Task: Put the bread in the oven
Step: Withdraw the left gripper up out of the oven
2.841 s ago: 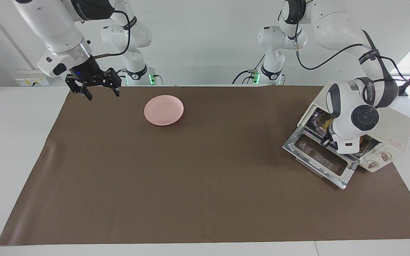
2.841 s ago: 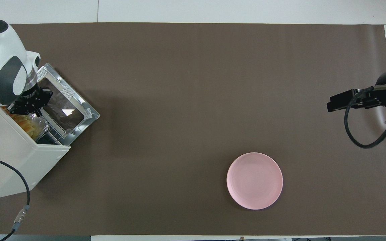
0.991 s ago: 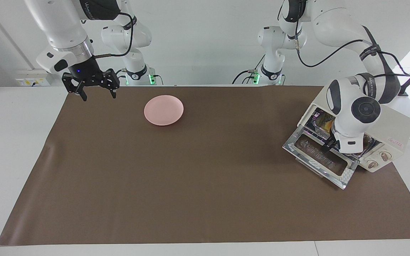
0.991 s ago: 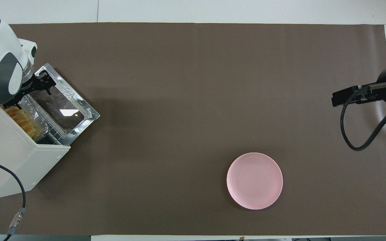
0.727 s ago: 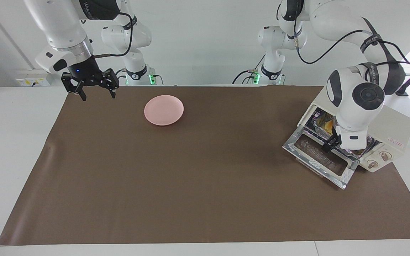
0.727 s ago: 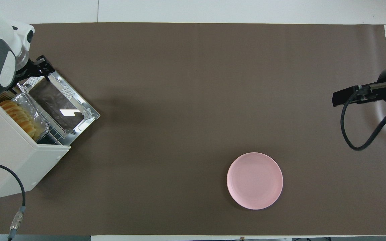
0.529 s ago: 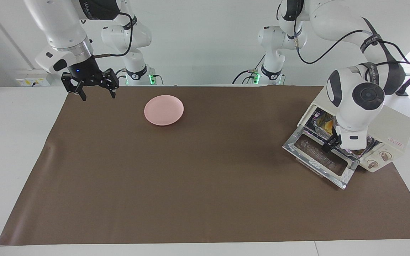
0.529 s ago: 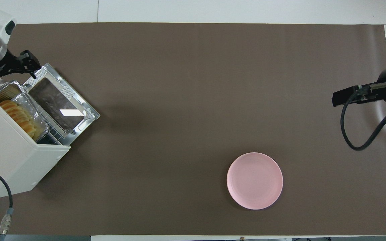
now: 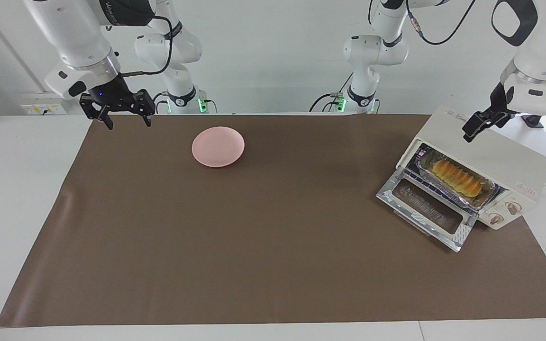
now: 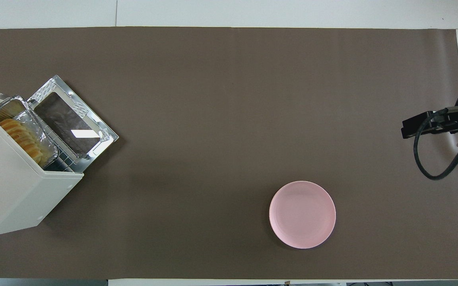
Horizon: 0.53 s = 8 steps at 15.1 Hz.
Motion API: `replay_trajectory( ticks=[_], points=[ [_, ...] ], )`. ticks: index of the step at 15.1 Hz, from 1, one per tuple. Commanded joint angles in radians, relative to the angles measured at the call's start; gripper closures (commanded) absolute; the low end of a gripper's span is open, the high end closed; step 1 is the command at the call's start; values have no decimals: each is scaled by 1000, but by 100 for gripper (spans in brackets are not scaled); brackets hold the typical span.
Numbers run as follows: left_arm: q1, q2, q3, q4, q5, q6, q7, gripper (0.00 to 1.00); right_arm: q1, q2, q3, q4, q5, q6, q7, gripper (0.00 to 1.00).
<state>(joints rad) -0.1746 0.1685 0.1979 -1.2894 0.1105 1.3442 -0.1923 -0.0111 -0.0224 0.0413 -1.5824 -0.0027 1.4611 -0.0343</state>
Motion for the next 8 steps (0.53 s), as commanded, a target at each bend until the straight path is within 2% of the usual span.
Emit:
replay_trajectory(
  ticks=[1,6,8],
  points=[
    [-2,-46,-17,-71,-37,-20,54,0,-15,-8,0,9,-19,-51,-25,0],
    [12,-75,-9,-114,-121,-19,141,0,-23,-8,-4,10,-17,-48,-25,0],
    [44,-69,-40,-108,-124,-25,146,0,-24,-8,-9,10,-19,-48,-22,0]
  ],
)
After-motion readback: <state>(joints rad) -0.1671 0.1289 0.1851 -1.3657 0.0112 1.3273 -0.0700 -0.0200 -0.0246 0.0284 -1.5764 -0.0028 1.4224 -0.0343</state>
